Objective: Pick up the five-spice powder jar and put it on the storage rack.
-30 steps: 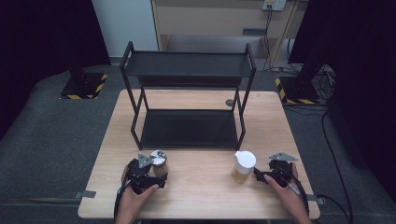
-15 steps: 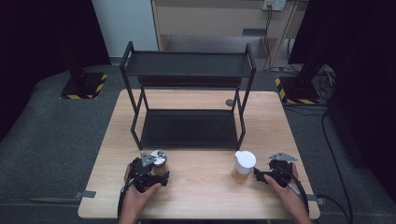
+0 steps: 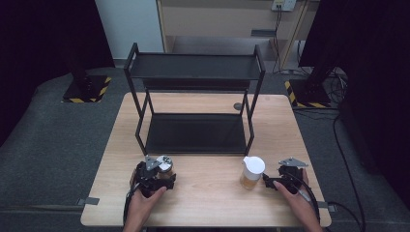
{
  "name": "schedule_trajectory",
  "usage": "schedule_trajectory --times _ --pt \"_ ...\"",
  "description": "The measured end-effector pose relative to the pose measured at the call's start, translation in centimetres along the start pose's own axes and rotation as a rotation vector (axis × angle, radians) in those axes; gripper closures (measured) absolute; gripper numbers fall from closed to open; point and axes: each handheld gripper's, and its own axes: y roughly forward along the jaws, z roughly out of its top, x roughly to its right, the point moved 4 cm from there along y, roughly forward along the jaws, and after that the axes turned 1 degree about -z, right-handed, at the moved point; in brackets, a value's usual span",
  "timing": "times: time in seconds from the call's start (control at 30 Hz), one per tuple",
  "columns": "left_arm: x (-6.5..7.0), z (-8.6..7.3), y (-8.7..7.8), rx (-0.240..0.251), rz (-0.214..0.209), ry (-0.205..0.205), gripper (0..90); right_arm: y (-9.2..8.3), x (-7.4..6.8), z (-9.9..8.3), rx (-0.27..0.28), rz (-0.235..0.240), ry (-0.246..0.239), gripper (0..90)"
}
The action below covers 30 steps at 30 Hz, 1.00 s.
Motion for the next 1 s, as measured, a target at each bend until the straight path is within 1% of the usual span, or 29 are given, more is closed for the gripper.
schedule_trajectory --times 0.17,0.23,0.33,0.43,0.5,0.63,0.7,0.77,0.87,1.0 --pt "-0.09 -0.06 0.19 0.011 -0.008 0.004 12.0 0.00 0.00 0.00 0.000 0.000 0.000 1.4" --pt "-0.15 -0.11 0.22 0.019 -0.006 0.003 15.3 0.00 0.00 0.00 0.000 0.000 0.000 1.4" --pt "-0.24 -0.14 0.30 0.025 -0.016 -0.002 19.2 0.00 0.01 0.00 0.000 0.000 0.000 1.4" --pt "-0.23 -0.12 0.32 0.030 -0.030 0.016 26.5 0.00 0.01 0.00 0.000 0.001 0.000 1.4" --pt "-0.02 -0.06 0.26 0.029 -0.019 0.036 28.5 0.00 0.02 0.00 0.000 0.001 -0.001 1.4" --pt "0.20 -0.06 0.17 0.034 -0.006 0.048 29.6 0.00 0.01 0.00 0.000 0.001 -0.001 1.4" --pt "0.04 -0.09 0.10 0.037 -0.010 0.038 29.7 0.00 0.02 0.00 0.000 0.001 -0.002 1.4" --pt "-0.19 -0.12 0.01 0.040 -0.016 0.016 29.8 0.00 0.02 0.00 0.000 0.001 -0.001 1.4" --pt "-0.22 -0.10 -0.09 0.036 -0.005 0.011 29.8 0.00 0.02 0.00 0.000 0.000 -0.001 1.4" --pt "-0.17 -0.05 -0.29 0.042 0.001 0.012 29.9 0.00 0.01 0.00 0.000 0.001 -0.001 1.4"
